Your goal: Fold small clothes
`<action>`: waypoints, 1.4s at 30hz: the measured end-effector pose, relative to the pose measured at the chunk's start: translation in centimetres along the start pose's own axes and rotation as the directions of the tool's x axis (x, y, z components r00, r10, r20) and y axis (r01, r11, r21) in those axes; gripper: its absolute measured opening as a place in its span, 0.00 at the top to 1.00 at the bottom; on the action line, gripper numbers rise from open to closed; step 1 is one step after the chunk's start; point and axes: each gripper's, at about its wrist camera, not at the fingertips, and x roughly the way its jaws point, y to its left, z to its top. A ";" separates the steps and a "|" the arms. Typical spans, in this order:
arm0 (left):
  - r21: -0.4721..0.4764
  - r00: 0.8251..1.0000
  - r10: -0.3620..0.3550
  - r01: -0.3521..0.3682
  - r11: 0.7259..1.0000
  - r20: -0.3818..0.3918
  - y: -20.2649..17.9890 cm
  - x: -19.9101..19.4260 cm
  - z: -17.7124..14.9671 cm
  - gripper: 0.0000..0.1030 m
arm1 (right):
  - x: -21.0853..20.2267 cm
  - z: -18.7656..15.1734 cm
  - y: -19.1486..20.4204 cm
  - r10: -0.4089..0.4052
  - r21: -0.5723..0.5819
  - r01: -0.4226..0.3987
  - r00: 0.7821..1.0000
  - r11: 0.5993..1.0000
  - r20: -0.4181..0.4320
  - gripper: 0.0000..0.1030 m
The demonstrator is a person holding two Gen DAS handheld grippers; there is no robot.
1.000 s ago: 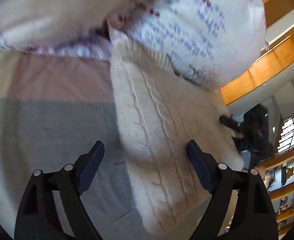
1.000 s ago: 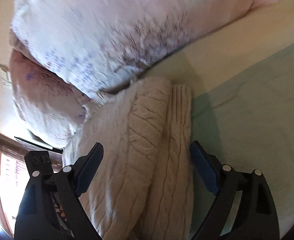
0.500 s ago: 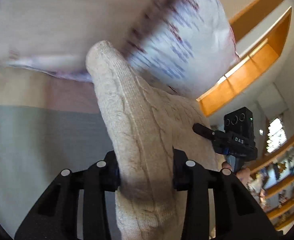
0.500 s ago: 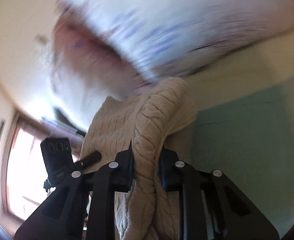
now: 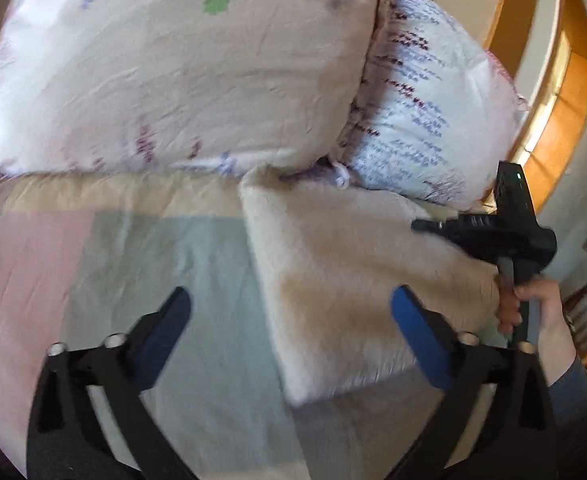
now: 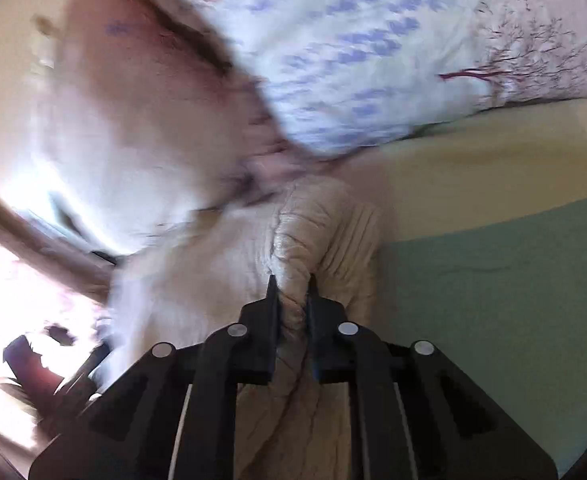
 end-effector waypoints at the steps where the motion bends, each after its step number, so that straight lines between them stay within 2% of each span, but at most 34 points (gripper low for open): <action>1: -0.001 1.000 0.018 -0.018 1.000 -0.001 -0.3 -0.5 -0.9 0.02 | 0.1 0.3 -0.9 0.001 0.065 -0.002 1.000 0.998 0.016 0.90; 3: -0.015 1.000 0.025 -0.025 1.000 -0.009 -0.4 -1.4 -2.4 0.02 | 0.5 0.3 -1.8 -0.002 0.106 0.000 1.000 0.994 0.022 0.90; 5: -0.043 0.999 0.009 -0.011 0.999 -0.046 -0.5 -1.5 -3.9 0.02 | -0.3 -0.3 -1.1 -0.019 0.072 0.016 0.999 0.997 0.045 0.87; 6: -0.051 0.998 0.012 -0.015 0.999 -0.067 -0.6 -1.4 -4.5 0.02 | -1.5 -1.0 -0.5 -0.051 0.051 0.048 0.996 0.998 0.072 0.78; 7: -0.053 0.996 0.024 -0.029 0.998 -0.088 -0.8 -1.0 -5.0 0.02 | -2.2 -1.4 -0.1 -0.083 0.039 0.080 0.993 0.996 0.087 0.56; 8: -0.047 0.993 0.047 -0.053 0.998 -0.110 -1.0 -0.7 -5.6 0.02 | -3.7 -2.2 0.3 -0.122 0.023 0.120 0.986 0.992 0.117 0.42; 9: -0.039 0.990 0.067 -0.073 0.997 -0.123 -1.3 -0.5 -5.9 0.02 | -5.2 -3.2 0.6 -0.133 0.003 0.134 0.978 0.991 0.159 0.19; 10: -0.021 0.986 0.093 -0.096 0.995 -0.140 -1.6 -0.1 -6.3 0.02 | -7.4 -5.3 1.2 -0.130 -0.042 0.143 0.968 0.989 0.217 0.10; 11: -0.006 0.983 0.106 -0.108 0.994 -0.150 -1.9 0.2 -6.5 0.02 | -8.5 -6.6 1.6 -0.144 -0.070 0.165 0.961 0.984 0.238 0.09; 13: 0.032 0.976 0.130 -0.126 0.992 -0.175 -2.5 1.1 -6.9 0.02 | -9.8 -10.0 2.5 -0.246 -0.109 0.278 0.939 0.955 0.241 0.01; 14: 0.046 0.970 0.146 -0.139 0.989 -0.197 -2.7 1.7 -7.0 0.02 | -10.2 -11.3 2.7 -0.280 -0.116 0.314 0.930 0.942 0.239 0.01; 17: 0.085 0.945 0.203 -0.187 0.979 -0.256 -3.0 3.1 -7.1 0.02 | -9.2 -14.8 3.4 -0.287 -0.208 0.321 0.941 0.924 0.177 0.01; 20: 0.165 0.925 0.270 -0.232 0.959 -0.266 -3.6 3.6 -7.4 0.02 | -7.4 -16.5 4.3 -0.328 -0.257 0.350 0.936 0.901 0.125 0.01; 23: 0.163 0.921 0.286 -0.249 0.955 -0.263 -3.5 3.7 -7.5 0.02 | -5.7 -17.2 4.9 -0.386 -0.284 0.389 0.920 0.876 0.069 0.01; 26: 0.151 0.915 0.289 -0.255 0.955 -0.283 -3.3 3.7 -7.3 0.02 | -4.0 -17.1 5.9 -0.474 -0.323 0.461 0.880 0.826 0.044 0.01; 27: 0.150 0.913 0.290 -0.256 0.955 -0.287 -3.2 3.6 -7.3 0.02 | -3.7 -17.1 6.1 -0.501 -0.338 0.483 0.865 0.808 0.038 0.01; 29: 0.148 0.914 0.292 -0.260 0.954 -0.282 -3.2 3.6 -7.4 0.02 | -3.5 -17.7 6.5 -0.516 -0.345 0.497 0.856 0.797 0.040 0.01; 34: 0.136 0.927 0.298 -0.273 0.952 -0.228 -3.4 3.1 -7.9 0.02 | -3.5 -17.5 6.3 -0.522 -0.336 0.500 0.853 0.798 0.030 0.01; 42: 0.138 0.930 0.298 -0.273 0.952 -0.216 -3.5 3.0 -7.9 0.02 | -3.7 -17.8 6.3 -0.516 -0.338 0.501 0.855 0.797 0.051 0.01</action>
